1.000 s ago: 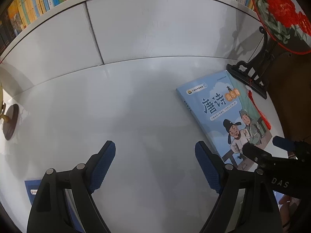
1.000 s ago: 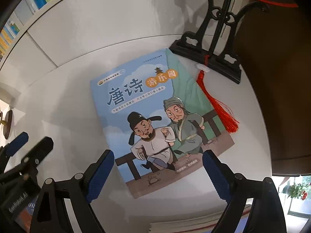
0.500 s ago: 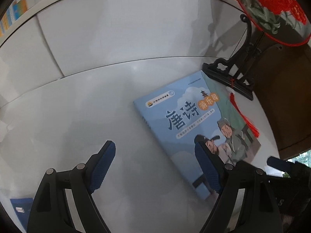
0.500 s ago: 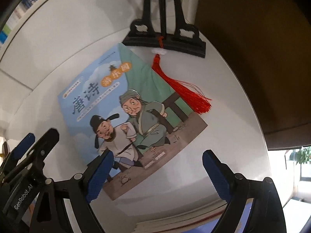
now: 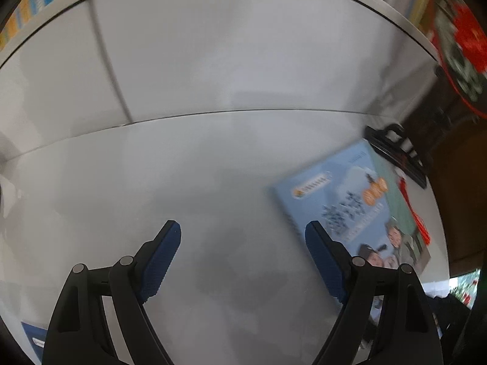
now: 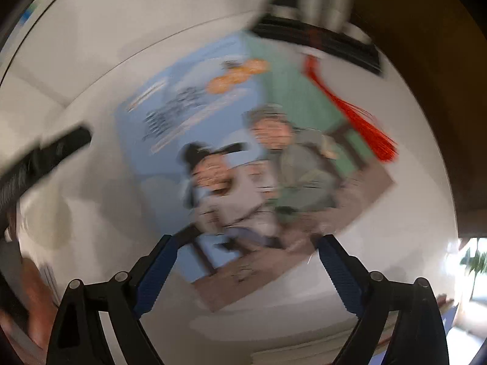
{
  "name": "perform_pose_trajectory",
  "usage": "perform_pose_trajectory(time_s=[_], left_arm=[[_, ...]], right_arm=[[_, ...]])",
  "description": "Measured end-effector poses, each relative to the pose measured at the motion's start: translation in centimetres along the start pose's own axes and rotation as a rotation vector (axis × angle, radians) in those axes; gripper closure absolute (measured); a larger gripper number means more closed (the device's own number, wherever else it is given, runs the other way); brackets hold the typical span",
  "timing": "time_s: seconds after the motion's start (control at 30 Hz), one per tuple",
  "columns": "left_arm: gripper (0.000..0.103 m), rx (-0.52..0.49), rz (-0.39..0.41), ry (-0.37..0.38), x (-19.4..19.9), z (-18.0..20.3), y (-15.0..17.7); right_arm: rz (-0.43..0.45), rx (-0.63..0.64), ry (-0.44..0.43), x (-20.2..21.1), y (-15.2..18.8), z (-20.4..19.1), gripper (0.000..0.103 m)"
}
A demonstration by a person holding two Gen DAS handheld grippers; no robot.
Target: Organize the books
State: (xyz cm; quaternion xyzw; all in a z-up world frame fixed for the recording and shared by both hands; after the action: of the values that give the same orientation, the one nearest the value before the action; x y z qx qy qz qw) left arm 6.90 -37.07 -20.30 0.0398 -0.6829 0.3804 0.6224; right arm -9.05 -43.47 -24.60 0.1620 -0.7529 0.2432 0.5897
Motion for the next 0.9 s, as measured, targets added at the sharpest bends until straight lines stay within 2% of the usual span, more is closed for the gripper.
perform_pose_trajectory(time_s=[0.13,0.23,0.3,0.37,0.47,0.53,0.6,0.9], left_arm=[[0.020,0.010,0.003,-0.023,-0.1,-1.8,-0.5],[0.020,0.023,0.014,-0.029,0.1,-2.7,-1.0],[0.020,0.030,0.008,-0.019,0.0,-2.7,-1.0],[0.020,0.031,0.007,-0.006,-0.1,-2.4,-1.0],[0.020,0.018,0.000,0.013,-0.5,-1.4,-0.6],[0.020,0.005,-0.006,0.020,-0.5,-0.9,-0.2],[0.020,-0.010,-0.018,0.027,-0.8,-0.4,0.4],[0.020,0.001,-0.056,0.051,-1.7,-0.4,1.7]], right_arm=[[-0.005,0.079,-0.046,0.2,0.2,-2.5,0.009],[0.053,0.117,0.017,1.7,-0.8,-2.1,0.009],[0.102,0.171,0.075,3.0,-2.6,-1.1,0.009],[0.112,0.248,0.121,3.1,-5.8,-0.6,0.009],[0.142,0.319,0.116,2.1,-10.0,0.5,0.009],[0.130,0.316,0.048,1.5,-11.3,0.9,0.009],[0.155,0.313,0.012,1.4,-12.3,1.3,0.009],[0.112,0.270,0.022,-1.4,-14.4,3.5,0.009]])
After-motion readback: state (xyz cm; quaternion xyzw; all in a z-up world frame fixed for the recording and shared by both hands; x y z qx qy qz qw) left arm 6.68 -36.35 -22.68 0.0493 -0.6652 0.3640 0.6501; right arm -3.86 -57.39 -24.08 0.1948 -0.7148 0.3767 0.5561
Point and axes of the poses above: each gripper's, at about its wrist camera, not at the fingertips, and x roughly against the way its jaws point, z to its right, y to its underside, the point moved 3 cm from there along -x, roughly the way its jaws point, and after that the axes turned 6 degrees about -x, right-handed, at the moved point
